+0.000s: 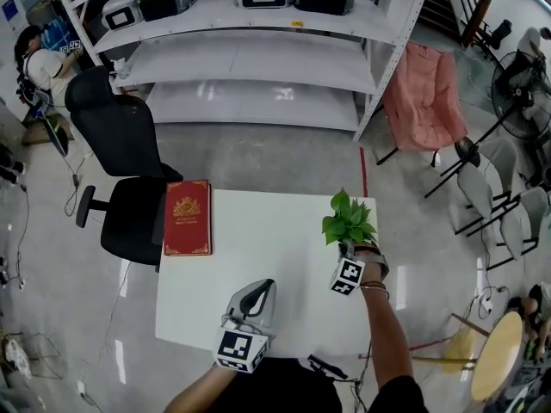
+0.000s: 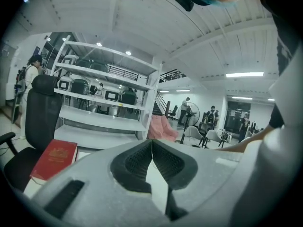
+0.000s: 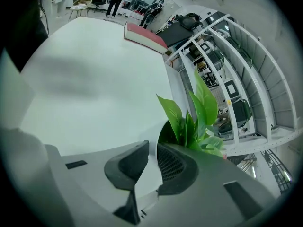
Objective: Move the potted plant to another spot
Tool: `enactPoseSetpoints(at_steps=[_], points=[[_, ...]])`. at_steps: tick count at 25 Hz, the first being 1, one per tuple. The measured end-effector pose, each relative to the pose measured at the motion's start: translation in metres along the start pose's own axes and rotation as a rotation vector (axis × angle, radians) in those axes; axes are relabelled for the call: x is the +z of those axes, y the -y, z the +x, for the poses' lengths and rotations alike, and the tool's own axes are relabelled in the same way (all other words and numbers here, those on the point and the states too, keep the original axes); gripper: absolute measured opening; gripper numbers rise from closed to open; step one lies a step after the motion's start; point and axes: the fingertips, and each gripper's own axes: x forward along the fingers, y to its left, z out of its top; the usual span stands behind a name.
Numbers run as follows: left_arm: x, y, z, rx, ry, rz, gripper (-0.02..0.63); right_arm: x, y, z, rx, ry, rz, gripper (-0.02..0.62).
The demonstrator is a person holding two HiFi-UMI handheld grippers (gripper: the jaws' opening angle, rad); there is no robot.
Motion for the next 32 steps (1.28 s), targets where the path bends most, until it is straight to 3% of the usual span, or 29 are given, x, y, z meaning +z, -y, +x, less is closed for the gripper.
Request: enactPoseSetpoints(at_steps=[23, 32], points=[[0.004, -0.092, -0.054, 0.214, 0.039, -0.037, 0.017, 0.164, -0.014, 0.000, 0.040, 0.180, -0.187, 0.058], [-0.001, -0.122, -0.054, 0.269, 0.037, -0.061, 0.017, 0.206, -0.022, 0.004, 0.045, 0.209, -0.237, 0.058]])
